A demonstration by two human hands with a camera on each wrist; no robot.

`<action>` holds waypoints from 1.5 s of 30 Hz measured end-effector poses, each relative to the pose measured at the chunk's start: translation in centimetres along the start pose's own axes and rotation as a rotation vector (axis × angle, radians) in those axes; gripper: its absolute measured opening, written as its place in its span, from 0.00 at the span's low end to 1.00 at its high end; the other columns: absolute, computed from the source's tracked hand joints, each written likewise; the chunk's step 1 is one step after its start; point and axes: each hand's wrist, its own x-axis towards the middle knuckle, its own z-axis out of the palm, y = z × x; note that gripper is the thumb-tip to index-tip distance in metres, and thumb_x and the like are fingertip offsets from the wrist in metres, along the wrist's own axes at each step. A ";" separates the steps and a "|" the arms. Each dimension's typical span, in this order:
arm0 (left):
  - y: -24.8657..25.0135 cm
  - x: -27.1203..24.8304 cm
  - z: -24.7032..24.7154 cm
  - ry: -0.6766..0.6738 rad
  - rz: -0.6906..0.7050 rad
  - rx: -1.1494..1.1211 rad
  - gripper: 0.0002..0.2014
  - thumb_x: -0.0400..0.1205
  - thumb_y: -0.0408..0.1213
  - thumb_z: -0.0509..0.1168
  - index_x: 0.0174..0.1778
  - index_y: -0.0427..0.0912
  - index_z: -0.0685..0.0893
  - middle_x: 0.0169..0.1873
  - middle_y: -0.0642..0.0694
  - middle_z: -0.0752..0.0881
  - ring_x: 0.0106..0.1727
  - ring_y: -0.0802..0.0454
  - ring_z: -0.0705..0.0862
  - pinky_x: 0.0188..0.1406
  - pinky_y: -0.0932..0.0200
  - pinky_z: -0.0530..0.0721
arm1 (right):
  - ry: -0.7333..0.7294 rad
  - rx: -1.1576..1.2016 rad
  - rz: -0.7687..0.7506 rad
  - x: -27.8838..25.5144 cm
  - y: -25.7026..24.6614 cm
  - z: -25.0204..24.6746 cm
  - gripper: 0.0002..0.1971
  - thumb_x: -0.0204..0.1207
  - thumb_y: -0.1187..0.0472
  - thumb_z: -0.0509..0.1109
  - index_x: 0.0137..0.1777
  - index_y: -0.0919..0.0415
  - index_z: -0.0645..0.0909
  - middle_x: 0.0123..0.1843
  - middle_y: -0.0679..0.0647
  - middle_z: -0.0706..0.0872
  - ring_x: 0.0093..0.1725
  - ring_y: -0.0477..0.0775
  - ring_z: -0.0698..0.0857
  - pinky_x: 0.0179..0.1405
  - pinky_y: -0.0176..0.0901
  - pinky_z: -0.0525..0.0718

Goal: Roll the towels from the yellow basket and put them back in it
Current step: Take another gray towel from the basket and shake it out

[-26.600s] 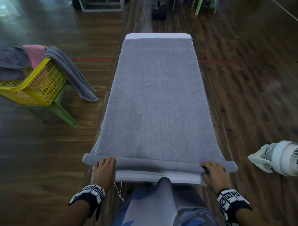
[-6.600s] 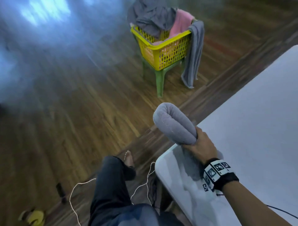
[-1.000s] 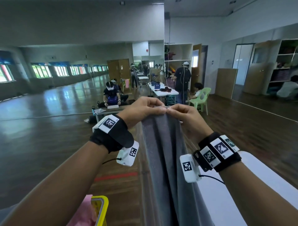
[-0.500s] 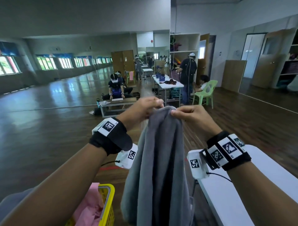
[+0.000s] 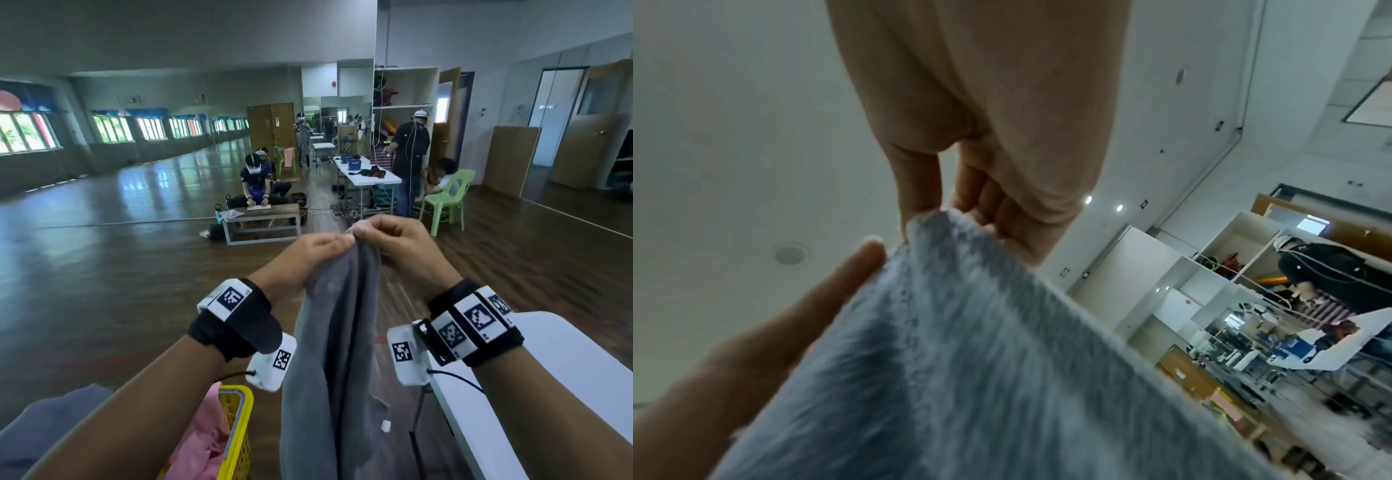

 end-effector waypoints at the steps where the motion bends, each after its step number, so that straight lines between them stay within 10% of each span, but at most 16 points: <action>1: -0.2 -0.3 -0.1 -0.028 -0.005 0.004 0.14 0.82 0.40 0.65 0.49 0.30 0.84 0.42 0.38 0.87 0.44 0.48 0.84 0.44 0.59 0.83 | 0.012 -0.004 -0.014 0.2 -0.3 0.3 0.11 0.79 0.63 0.70 0.49 0.74 0.84 0.45 0.64 0.87 0.44 0.55 0.83 0.42 0.42 0.82; 4: 0.8 -0.4 -1.8 0.095 0.091 -0.072 0.13 0.81 0.40 0.67 0.49 0.31 0.86 0.45 0.33 0.87 0.47 0.44 0.84 0.53 0.47 0.81 | -0.080 -0.010 0.060 -0.1 1.0 1.0 0.12 0.80 0.60 0.69 0.46 0.71 0.85 0.45 0.64 0.86 0.45 0.56 0.83 0.45 0.43 0.81; 7: 1.6 -0.4 -3.3 0.294 0.154 -0.093 0.09 0.83 0.38 0.65 0.40 0.36 0.81 0.34 0.47 0.82 0.36 0.54 0.79 0.42 0.59 0.79 | -0.135 0.052 0.150 -1.4 3.7 1.8 0.21 0.80 0.53 0.69 0.48 0.77 0.82 0.42 0.62 0.85 0.42 0.55 0.82 0.43 0.42 0.81; 10: 0.8 -0.7 -2.5 0.182 0.130 -0.166 0.08 0.83 0.36 0.63 0.49 0.34 0.80 0.42 0.43 0.83 0.44 0.52 0.82 0.49 0.58 0.81 | -0.029 0.048 0.045 -1.1 3.8 2.4 0.30 0.77 0.45 0.71 0.44 0.80 0.75 0.40 0.62 0.80 0.40 0.57 0.75 0.40 0.47 0.74; 14: -0.2 -1.1 -0.9 0.013 0.011 -0.098 0.19 0.83 0.42 0.62 0.59 0.27 0.81 0.54 0.32 0.85 0.56 0.44 0.82 0.62 0.48 0.79 | 0.049 -0.102 -0.117 0.5 1.1 2.8 0.19 0.83 0.53 0.66 0.44 0.73 0.80 0.40 0.61 0.80 0.41 0.54 0.76 0.45 0.50 0.75; 21: 2.0 -1.3 -2.7 0.330 0.171 -0.250 0.11 0.86 0.39 0.61 0.38 0.41 0.80 0.32 0.47 0.82 0.33 0.54 0.81 0.37 0.61 0.82 | -0.083 -0.030 0.033 -2.0 3.4 3.7 0.11 0.80 0.57 0.69 0.39 0.61 0.82 0.36 0.53 0.83 0.36 0.48 0.80 0.37 0.40 0.77; 26: -1.7 -2.9 -0.3 -0.008 0.074 0.033 0.15 0.84 0.45 0.61 0.54 0.36 0.85 0.48 0.44 0.88 0.51 0.54 0.84 0.53 0.57 0.81 | 0.018 -0.049 -0.110 -1.0 0.8 3.3 0.15 0.81 0.59 0.69 0.40 0.72 0.82 0.40 0.66 0.84 0.41 0.54 0.80 0.44 0.46 0.78; 29: -3.7 -4.5 0.4 0.153 0.152 -0.170 0.16 0.83 0.40 0.63 0.57 0.30 0.84 0.53 0.35 0.87 0.55 0.44 0.83 0.61 0.48 0.79 | -0.014 -0.122 -0.073 -2.0 1.4 4.1 0.11 0.79 0.62 0.71 0.41 0.71 0.85 0.39 0.58 0.87 0.41 0.46 0.82 0.45 0.37 0.78; 35: -9.3 -9.0 2.9 0.434 0.072 -0.474 0.18 0.79 0.43 0.69 0.41 0.29 0.75 0.41 0.37 0.72 0.45 0.43 0.68 0.44 0.51 0.71 | 0.021 0.032 0.184 -9.7 8.2 6.3 0.14 0.79 0.60 0.70 0.34 0.66 0.81 0.33 0.53 0.79 0.37 0.45 0.76 0.38 0.37 0.73; 41: -11.5 -11.8 5.4 0.173 -0.090 -0.255 0.11 0.85 0.36 0.61 0.44 0.32 0.83 0.34 0.51 0.85 0.37 0.61 0.79 0.38 0.68 0.78 | 0.087 -0.060 0.108 -10.5 7.9 7.2 0.09 0.79 0.65 0.70 0.41 0.72 0.85 0.38 0.60 0.88 0.41 0.46 0.84 0.46 0.35 0.80; 45: -11.5 -12.0 4.5 0.345 -0.029 -0.380 0.08 0.83 0.36 0.64 0.45 0.35 0.86 0.40 0.41 0.85 0.45 0.49 0.80 0.48 0.58 0.79 | 0.029 -0.017 0.238 -11.9 9.8 8.0 0.13 0.80 0.60 0.70 0.41 0.72 0.84 0.36 0.57 0.85 0.39 0.46 0.81 0.40 0.36 0.78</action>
